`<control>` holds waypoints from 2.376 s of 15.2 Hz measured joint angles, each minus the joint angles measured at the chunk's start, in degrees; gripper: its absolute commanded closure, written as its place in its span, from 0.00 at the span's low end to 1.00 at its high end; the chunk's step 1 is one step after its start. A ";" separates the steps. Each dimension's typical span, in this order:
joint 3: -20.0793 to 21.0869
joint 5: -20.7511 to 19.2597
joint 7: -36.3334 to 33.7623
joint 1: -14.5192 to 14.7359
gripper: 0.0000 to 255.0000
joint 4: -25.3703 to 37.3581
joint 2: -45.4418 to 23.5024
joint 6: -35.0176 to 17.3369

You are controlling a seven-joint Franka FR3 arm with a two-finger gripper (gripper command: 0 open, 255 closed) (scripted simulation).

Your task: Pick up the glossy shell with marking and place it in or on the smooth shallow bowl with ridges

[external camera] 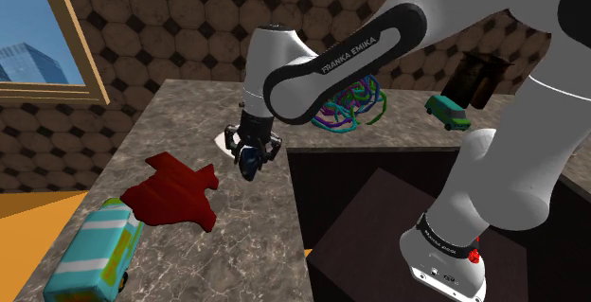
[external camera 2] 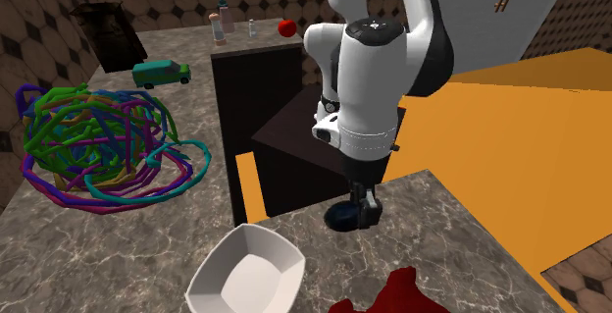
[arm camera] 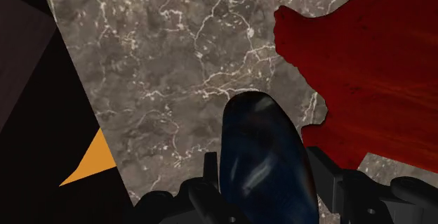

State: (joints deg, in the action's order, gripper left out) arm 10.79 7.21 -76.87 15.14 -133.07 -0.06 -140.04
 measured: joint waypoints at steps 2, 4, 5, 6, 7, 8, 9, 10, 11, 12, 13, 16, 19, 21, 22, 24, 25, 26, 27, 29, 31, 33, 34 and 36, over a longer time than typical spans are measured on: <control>-1.34 -0.14 2.58 -1.36 1.00 2.71 -2.14 0.82; -2.51 -0.16 4.92 -2.65 1.00 5.32 -3.64 2.17; -3.07 -0.16 6.13 -3.29 1.00 6.56 -4.75 2.39; -3.60 -0.22 7.21 -3.91 1.00 8.32 -6.01 3.03; -4.14 -0.10 8.50 -4.62 1.00 9.45 -6.65 3.67; -4.64 -0.07 9.65 -5.27 1.00 10.90 -7.89 3.96; -5.10 -0.09 10.66 -5.87 1.00 12.78 -9.14 4.72; -5.45 -0.10 11.44 -6.37 1.00 14.37 -10.01 5.52; -5.88 0.00 12.55 -7.03 1.00 15.84 -10.91 6.21; -6.39 0.06 13.83 -7.83 1.00 17.87 -12.15 7.14; -6.73 0.09 14.69 -8.37 1.00 19.62 -13.60 7.52; -7.78 0.25 17.53 -10.31 1.00 25.82 -17.20 10.46; -8.18 0.35 18.84 -11.15 1.00 28.82 -20.00 10.84; -8.19 0.44 19.13 -11.23 1.00 28.41 -20.74 9.72; -8.18 0.50 19.31 -11.29 1.00 28.19 -21.11 9.14; -8.14 0.59 19.48 -11.27 1.00 27.45 -21.75 7.78; -8.14 0.65 19.63 -11.31 1.00 27.39 -22.29 7.19; -8.11 0.65 19.55 -11.23 1.00 27.45 -22.79 6.75; -8.09 0.70 19.67 -11.24 1.00 27.24 -23.22 6.10; -8.05 0.81 19.87 -11.24 1.00 26.66 -23.97 4.79; -8.01 0.88 20.01 -11.23 1.00 26.70 -25.16 3.64; -7.99 0.95 20.17 -11.24 1.00 26.54 -26.04 2.60; -7.97 1.02 20.33 -11.29 1.00 26.26 -26.41 1.95; -7.95 1.07 20.43 -11.31 1.00 26.18 -26.82 1.47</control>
State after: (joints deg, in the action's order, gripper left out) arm 2.84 8.28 -56.44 3.83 -106.90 -26.87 -138.57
